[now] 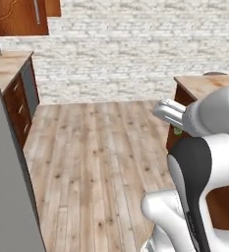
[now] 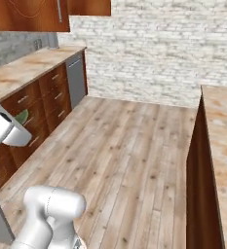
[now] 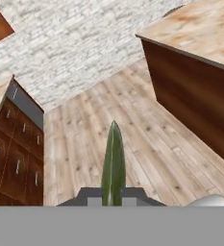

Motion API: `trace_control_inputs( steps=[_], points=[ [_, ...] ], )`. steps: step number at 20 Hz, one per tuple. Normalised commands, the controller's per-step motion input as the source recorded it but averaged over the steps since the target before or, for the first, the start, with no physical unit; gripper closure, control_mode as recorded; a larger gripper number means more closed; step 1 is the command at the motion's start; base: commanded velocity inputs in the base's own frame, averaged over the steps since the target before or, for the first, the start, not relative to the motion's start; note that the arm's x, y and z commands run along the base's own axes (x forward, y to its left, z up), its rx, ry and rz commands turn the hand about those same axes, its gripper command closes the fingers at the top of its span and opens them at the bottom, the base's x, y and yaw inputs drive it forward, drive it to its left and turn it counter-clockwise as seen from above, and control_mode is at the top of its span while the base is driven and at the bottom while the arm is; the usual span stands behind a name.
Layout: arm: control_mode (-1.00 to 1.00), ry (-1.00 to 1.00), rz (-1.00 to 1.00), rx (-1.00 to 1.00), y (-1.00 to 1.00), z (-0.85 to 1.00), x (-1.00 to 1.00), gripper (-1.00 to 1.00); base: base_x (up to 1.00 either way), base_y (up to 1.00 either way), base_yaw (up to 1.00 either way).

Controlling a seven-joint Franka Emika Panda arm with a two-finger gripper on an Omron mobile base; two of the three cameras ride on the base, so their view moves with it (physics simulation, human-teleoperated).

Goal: There is a bowl on the dining counter. Grab a lemon wedge from the fridge and place it in the bowl. Then get the liquor bottle and glass cup from the cabinet and place them next to the bowl.

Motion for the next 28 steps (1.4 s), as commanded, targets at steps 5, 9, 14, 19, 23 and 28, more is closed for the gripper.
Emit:
trace_control_inputs(
  steps=[5,9,14,19,23,28],
  points=[
    [1.00,0.00,0.00,0.00,0.00,0.00,0.00,1.00,0.86,-0.18,-0.44],
    [1.00,0.00,0.00,0.00,0.00,0.00,0.00,1.00,0.89,-0.15,-0.44],
    [1.00,0.00,0.00,0.00,0.00,0.00,0.00,1.00,0.92,-0.04,-0.43],
    [1.00,0.00,0.00,0.00,0.00,0.00,0.00,1.00,0.93,0.00,-0.43],
    [1.00,0.00,0.00,0.00,0.00,0.00,0.00,1.00,0.93,0.02,-0.43],
    [1.00,0.00,0.00,0.00,0.00,0.00,0.00,1.00,0.94,0.14,-0.43]
  ],
)
